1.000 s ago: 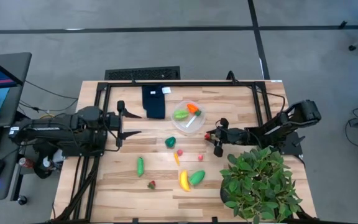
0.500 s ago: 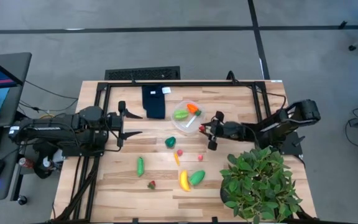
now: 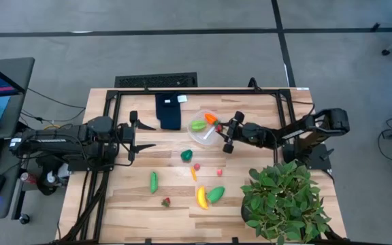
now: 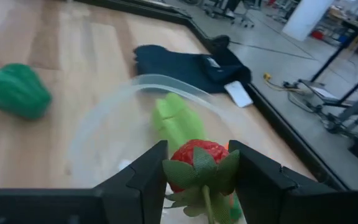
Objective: Pick and placing Produce into tupperware
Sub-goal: Put the top red strawberry into the transparent container, then put the green peas into the transparent container
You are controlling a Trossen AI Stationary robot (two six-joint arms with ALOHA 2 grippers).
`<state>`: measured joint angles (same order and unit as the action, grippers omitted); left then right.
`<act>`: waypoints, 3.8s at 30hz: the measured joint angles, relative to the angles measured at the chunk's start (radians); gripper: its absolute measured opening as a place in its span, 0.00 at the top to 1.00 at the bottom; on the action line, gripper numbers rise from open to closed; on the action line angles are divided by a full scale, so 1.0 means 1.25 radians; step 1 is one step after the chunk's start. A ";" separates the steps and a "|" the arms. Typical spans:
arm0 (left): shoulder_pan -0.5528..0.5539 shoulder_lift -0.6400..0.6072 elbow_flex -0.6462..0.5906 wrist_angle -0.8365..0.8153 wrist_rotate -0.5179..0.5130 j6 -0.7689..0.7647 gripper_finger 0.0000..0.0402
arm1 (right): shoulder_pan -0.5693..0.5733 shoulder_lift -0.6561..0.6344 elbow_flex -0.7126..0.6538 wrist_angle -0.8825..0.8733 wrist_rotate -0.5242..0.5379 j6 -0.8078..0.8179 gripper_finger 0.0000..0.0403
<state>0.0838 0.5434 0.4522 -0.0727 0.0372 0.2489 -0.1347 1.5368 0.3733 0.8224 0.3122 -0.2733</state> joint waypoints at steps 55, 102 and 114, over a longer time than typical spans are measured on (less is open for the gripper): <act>0.000 0.006 -0.013 -0.007 0.000 -0.008 0.33 | -0.050 0.000 0.000 -0.006 -0.063 0.004 0.59; 0.000 0.607 -0.002 0.292 0.110 -0.102 0.33 | 0.293 0.000 -0.001 -0.141 -0.067 0.259 0.60; -0.060 0.738 0.021 0.297 -0.135 -0.205 0.33 | 0.293 0.000 -0.001 -0.178 -0.067 0.264 0.60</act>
<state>0.0091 1.4653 0.4782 0.2987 -0.1318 -0.0078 0.2317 1.5368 0.3725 0.6003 0.2287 0.0567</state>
